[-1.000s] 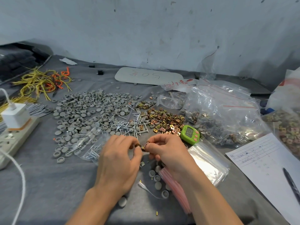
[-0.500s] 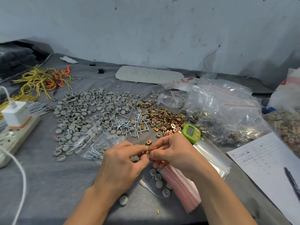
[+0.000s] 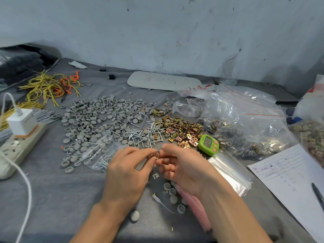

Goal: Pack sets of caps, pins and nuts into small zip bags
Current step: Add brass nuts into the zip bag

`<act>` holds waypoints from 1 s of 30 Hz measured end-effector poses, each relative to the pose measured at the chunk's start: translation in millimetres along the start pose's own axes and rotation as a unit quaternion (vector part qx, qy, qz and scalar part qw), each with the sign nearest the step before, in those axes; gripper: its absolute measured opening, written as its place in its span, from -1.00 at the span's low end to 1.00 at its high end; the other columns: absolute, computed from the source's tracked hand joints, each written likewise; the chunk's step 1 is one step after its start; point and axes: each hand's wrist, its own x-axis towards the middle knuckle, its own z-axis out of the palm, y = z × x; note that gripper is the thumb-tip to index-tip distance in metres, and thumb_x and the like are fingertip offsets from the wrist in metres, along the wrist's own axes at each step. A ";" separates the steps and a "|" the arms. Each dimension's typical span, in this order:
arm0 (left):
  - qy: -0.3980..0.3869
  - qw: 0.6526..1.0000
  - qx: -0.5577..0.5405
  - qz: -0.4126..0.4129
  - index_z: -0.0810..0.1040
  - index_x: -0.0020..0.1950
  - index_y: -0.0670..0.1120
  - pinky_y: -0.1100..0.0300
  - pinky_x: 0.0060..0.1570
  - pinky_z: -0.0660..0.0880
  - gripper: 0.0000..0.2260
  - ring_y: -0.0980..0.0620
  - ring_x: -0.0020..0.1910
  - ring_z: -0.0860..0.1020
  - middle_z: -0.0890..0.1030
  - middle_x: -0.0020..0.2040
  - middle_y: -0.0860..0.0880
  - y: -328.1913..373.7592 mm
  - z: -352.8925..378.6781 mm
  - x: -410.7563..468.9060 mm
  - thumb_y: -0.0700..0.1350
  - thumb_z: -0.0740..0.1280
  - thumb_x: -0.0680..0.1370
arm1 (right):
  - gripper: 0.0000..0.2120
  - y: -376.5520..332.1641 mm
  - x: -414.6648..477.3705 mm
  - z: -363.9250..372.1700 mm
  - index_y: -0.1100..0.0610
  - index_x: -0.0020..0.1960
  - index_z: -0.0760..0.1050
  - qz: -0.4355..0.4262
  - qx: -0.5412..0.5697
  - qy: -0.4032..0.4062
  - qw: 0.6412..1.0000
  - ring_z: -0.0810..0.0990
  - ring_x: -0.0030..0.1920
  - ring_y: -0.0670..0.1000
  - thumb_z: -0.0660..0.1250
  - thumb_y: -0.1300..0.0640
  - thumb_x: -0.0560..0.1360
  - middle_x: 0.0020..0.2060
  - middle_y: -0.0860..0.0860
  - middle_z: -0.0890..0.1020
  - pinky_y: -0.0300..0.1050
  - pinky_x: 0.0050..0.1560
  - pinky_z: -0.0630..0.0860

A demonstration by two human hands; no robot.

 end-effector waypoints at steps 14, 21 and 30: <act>0.017 1.000 -0.009 -0.007 0.77 -0.01 0.10 0.26 -0.09 0.42 -0.80 0.11 -0.13 0.44 0.52 -0.17 0.29 2.3 -4.3 3.4 -0.03 0.62 0.39 | -0.92 6.0 7.6 15.8 0.28 -0.07 0.55 0.016 0.028 0.009 0.999 0.49 -0.49 -0.02 0.30 0.28 0.50 -0.44 0.05 0.51 -0.24 -0.52 0.39; 0.060 0.995 0.074 -0.020 0.71 0.18 0.07 0.13 -0.02 0.28 -0.68 0.10 -0.15 0.35 0.53 -0.24 0.24 3.5 -4.7 7.9 0.14 0.37 0.50 | -0.81 0.6 7.4 6.5 0.42 0.01 0.62 -0.003 0.114 0.035 0.993 0.63 -0.36 0.06 0.22 0.45 0.57 -0.22 0.25 0.63 -0.20 -0.40 0.60; -0.185 0.966 -0.014 -0.181 0.64 0.15 0.27 0.37 0.25 0.26 -0.46 0.53 0.23 0.34 0.48 0.24 0.45 -23.3 -62.8 37.4 -0.11 0.36 0.21 | -0.59 -1.8 9.7 -5.9 0.05 0.13 0.70 -0.140 -0.387 0.194 0.890 0.68 0.10 -0.09 0.20 0.43 0.58 0.05 -0.05 0.73 -0.32 0.09 0.55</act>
